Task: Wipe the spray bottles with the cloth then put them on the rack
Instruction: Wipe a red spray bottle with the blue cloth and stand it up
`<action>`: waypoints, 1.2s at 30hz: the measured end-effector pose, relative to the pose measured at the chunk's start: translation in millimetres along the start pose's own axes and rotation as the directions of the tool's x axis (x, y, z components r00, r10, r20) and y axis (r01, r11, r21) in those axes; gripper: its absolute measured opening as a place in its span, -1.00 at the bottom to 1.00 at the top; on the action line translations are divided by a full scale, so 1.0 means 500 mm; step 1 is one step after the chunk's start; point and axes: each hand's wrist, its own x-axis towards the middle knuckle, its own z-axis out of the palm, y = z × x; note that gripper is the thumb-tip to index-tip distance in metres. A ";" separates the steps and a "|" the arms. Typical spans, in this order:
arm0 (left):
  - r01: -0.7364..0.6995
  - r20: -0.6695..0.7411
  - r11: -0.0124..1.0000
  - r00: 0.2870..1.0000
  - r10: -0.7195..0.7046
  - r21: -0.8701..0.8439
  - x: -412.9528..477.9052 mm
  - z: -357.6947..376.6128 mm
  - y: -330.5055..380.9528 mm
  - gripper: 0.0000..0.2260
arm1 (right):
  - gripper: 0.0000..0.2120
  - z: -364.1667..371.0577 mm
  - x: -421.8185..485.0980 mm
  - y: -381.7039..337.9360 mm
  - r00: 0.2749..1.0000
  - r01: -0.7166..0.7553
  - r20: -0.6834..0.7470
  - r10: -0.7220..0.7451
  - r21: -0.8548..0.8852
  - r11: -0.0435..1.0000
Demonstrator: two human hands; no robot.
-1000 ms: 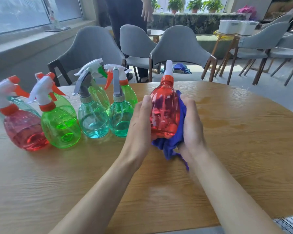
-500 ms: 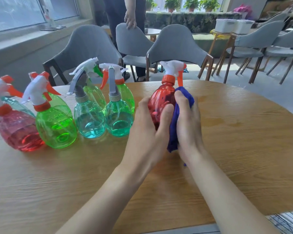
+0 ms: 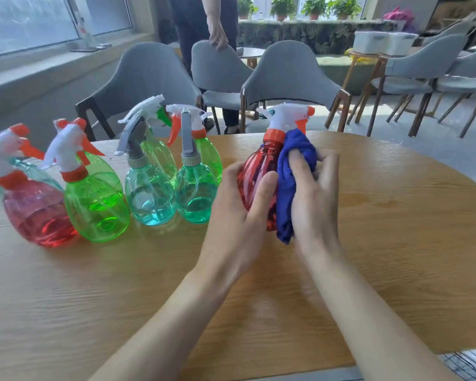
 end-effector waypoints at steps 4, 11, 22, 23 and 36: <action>-0.003 -0.078 0.999 0.997 0.005 0.036 0.017 -0.007 -0.010 -0.43 | -0.90 0.006 -0.034 -0.003 0.963 0.234 0.176 -0.206 -0.158 0.959; -0.062 -0.017 0.992 0.998 0.064 0.111 0.003 -0.004 -0.003 -0.54 | -0.92 0.001 0.006 -0.005 0.981 0.191 0.071 -0.182 -0.160 0.968; -0.008 0.009 1.000 1.000 0.008 0.002 0.004 0.002 0.002 -0.62 | -0.86 0.002 0.000 -0.005 0.990 0.085 0.118 -0.077 -0.067 0.994; 0.011 0.017 0.999 1.000 -0.011 -0.035 0.006 0.003 0.006 -0.63 | -0.84 0.003 0.000 -0.002 0.994 0.035 0.108 -0.030 -0.050 0.998; 0.389 0.094 0.765 0.912 -0.400 -0.514 0.040 -0.001 0.031 -0.35 | -0.87 0.015 -0.012 0.027 0.986 -0.061 0.159 0.047 0.083 0.995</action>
